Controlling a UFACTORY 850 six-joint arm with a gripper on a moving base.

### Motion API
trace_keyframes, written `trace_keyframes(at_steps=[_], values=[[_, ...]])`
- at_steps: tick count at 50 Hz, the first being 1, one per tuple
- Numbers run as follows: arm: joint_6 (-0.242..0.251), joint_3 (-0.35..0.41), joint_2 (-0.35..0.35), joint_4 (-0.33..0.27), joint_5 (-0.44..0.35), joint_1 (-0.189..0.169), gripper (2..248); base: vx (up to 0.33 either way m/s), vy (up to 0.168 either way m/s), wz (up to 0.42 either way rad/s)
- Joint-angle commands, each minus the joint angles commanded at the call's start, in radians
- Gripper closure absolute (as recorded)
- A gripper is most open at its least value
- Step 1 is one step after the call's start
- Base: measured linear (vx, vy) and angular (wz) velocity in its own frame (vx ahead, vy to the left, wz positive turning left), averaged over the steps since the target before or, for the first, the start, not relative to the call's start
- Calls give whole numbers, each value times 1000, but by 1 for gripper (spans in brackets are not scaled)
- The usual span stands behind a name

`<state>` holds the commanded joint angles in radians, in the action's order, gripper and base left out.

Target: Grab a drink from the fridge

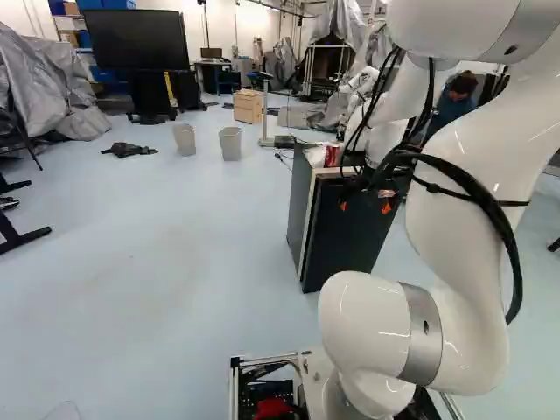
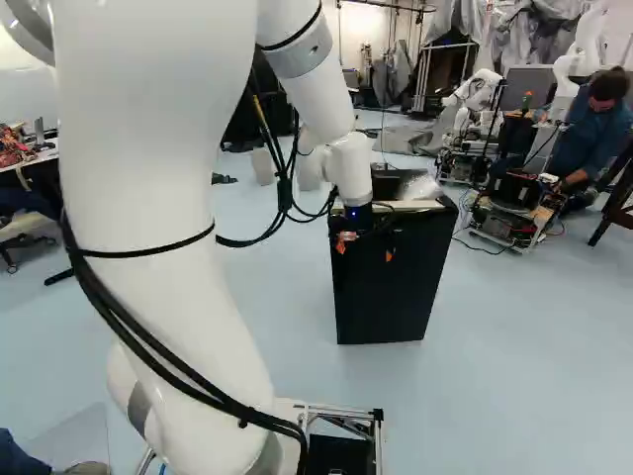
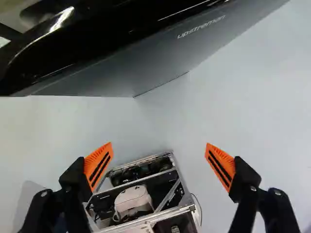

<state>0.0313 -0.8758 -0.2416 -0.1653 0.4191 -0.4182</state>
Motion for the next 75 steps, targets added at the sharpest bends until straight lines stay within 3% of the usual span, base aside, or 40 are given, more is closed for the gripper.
trace_keyframes(at_steps=[31,75], values=[[0,-41,-119,-314,-143,0,3,0,0,0],[0,-88,-169,-332,-153,13,3,0,0,0]])
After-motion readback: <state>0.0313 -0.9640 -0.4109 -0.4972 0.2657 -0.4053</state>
